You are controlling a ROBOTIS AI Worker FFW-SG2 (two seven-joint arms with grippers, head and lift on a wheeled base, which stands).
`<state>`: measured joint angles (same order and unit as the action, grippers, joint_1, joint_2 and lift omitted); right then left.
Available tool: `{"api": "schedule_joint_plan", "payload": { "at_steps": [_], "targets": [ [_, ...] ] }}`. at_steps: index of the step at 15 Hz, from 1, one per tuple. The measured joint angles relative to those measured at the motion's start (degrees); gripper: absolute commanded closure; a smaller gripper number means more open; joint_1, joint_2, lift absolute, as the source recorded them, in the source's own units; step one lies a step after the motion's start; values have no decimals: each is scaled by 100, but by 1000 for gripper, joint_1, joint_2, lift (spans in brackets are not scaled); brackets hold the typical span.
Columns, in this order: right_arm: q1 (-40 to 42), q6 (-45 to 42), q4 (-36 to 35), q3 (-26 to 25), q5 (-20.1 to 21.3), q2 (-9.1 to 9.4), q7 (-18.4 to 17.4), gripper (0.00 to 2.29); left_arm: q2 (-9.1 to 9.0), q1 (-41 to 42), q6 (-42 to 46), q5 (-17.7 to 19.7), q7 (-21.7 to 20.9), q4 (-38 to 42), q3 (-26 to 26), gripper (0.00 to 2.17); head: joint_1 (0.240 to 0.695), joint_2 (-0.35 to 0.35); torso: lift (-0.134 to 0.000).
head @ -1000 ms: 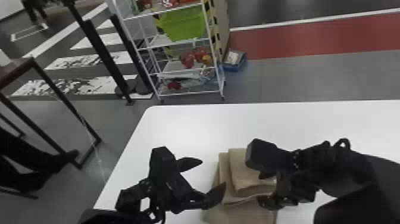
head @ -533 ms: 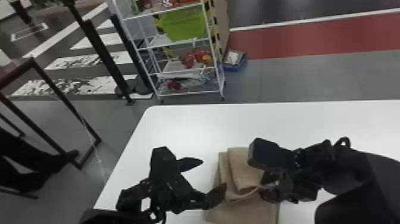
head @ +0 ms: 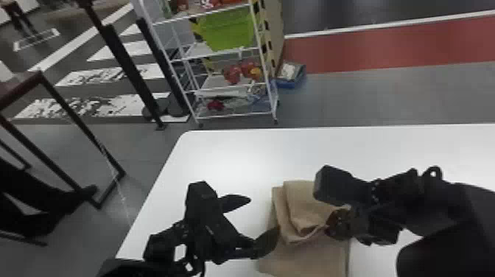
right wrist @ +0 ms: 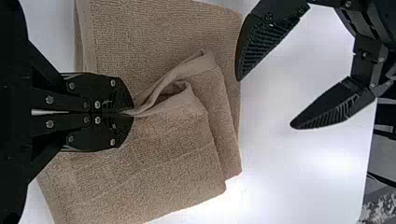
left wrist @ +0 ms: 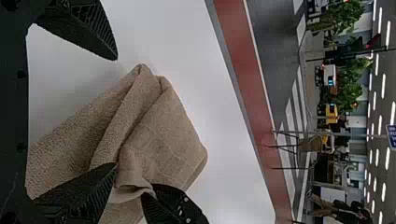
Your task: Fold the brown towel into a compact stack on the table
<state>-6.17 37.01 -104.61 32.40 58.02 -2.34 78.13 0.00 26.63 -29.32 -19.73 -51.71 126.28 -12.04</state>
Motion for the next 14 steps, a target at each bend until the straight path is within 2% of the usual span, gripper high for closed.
{"api": "schedule_joint_plan", "payload": {
  "at_steps": [4,6,9,14],
  "targets": [
    [-175,113,-502,-578,-387,113,0,1534,0,-4,0,4,11,-66,-47,70,695,326,-119],
    [-227,169,-613,-707,-477,135,0,1534,0,3,-13,-1,15,-92,-34,70,695,313,-119],
    [-251,188,-737,-861,-630,142,0,1534,0,-78,5,-34,244,-280,22,70,695,308,-119],
    [-399,226,-1012,-1216,-923,172,0,1534,0,-691,461,-36,828,-1137,74,73,695,285,-119]
  ]
}}
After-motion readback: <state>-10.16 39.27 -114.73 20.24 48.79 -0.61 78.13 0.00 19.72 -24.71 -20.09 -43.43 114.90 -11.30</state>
